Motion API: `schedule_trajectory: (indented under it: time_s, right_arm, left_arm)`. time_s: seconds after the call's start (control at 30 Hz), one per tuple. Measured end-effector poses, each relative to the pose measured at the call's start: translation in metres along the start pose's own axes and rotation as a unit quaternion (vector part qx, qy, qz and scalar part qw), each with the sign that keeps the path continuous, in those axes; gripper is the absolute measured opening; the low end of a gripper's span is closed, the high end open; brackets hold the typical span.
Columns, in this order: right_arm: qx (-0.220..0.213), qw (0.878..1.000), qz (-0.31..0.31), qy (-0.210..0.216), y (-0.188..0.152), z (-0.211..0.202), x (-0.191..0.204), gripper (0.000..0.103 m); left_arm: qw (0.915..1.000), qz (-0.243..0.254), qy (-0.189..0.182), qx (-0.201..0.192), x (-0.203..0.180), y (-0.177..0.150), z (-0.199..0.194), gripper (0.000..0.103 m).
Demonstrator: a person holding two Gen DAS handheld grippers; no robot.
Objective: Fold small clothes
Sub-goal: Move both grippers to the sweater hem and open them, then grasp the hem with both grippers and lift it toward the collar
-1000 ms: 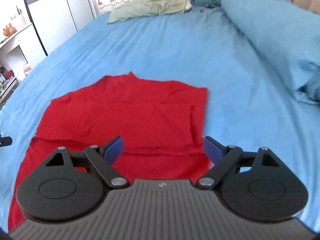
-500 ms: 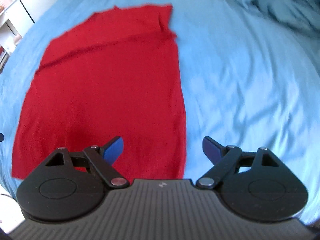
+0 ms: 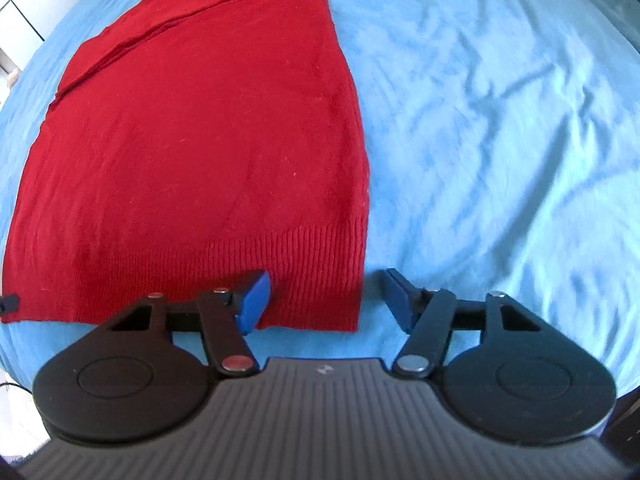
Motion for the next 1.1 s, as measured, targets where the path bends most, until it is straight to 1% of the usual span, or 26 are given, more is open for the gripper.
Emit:
schedule_trajectory:
  time_s: [0.03,0.1,0.13,0.2,0.23,0.3,0.33,0.37,0.4,0.53,0.63,0.77,0.87,0.97,1.1]
  right_arm:
    - [0.000,1.000,-0.003,0.000,-0.001,-0.001,0.001,0.069]
    - [0.001,1.000,-0.003,0.002,-0.002,-0.002,0.003,0.058]
    - [0.001,1.000,-0.001,0.003,-0.001,-0.002,0.004,0.054]
    - [0.003,1.000,0.009,0.004,-0.001,-0.001,0.003,0.049]
    - [0.003,1.000,0.008,0.002,0.000,0.001,0.002,0.048]
    - [0.005,1.000,0.006,0.001,0.000,0.001,0.002,0.039]
    - [0.006,1.000,0.005,0.002,0.001,0.002,0.003,0.037]
    - [0.008,1.000,0.002,0.003,0.002,0.002,0.004,0.030]
    - [0.010,1.000,-0.001,0.005,0.004,0.003,0.004,0.025]
    - [0.014,1.000,-0.010,0.004,0.010,0.005,0.005,0.023]
    - [0.016,1.000,-0.002,0.010,0.016,-0.002,0.005,0.022]
    - [0.009,1.000,-0.005,0.023,0.039,-0.021,0.007,0.022]
    - [-0.007,0.999,-0.012,0.036,0.069,-0.041,0.014,0.022]
    - [-0.036,0.998,-0.003,0.054,0.110,-0.061,0.025,0.022]
    - [-0.081,0.994,0.025,0.076,0.177,-0.079,0.036,0.022]
  left_arm:
    - [1.0000,0.004,0.002,0.001,-0.001,-0.001,0.001,0.040]
    - [0.9999,0.009,0.002,0.007,-0.003,-0.002,0.002,0.033]
    - [0.9999,0.007,-0.001,0.009,-0.004,-0.003,0.002,0.030]
    - [0.9999,0.001,-0.004,0.013,-0.004,-0.003,0.003,0.024]
    - [0.9999,-0.001,-0.005,0.014,-0.004,-0.003,0.003,0.023]
    - [0.9998,-0.001,-0.005,0.017,-0.005,-0.002,0.003,0.015]
    - [0.9998,-0.004,-0.006,0.019,-0.004,-0.001,0.003,0.013]
    - [0.9997,-0.008,-0.007,0.021,-0.004,-0.002,0.003,0.008]
    - [0.9996,-0.012,-0.009,0.023,-0.003,-0.001,0.002,0.007]
    - [0.9995,-0.015,-0.009,0.027,-0.003,0.002,-0.002,0.006]
    - [0.9993,-0.023,-0.006,0.029,-0.002,0.008,-0.010,0.005]
    - [0.9988,-0.043,-0.003,0.023,-0.001,0.029,-0.032,0.005]
    - [0.9979,-0.063,-0.002,0.011,0.001,0.054,-0.054,0.005]
    - [0.9963,-0.085,-0.005,-0.013,0.003,0.091,-0.076,0.005]
    - [0.9941,-0.083,-0.005,-0.070,0.005,0.155,-0.093,0.005]
Point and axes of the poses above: each gripper's, at about its wrist camera, not at the fingertips, and z roughly the way its jaws point, x to its left, y to its top, the point moved 10 cm from there along z, roughly the way its jaws point, and after that the axes turned 8 degrees about -x, right-handed, at the moved point
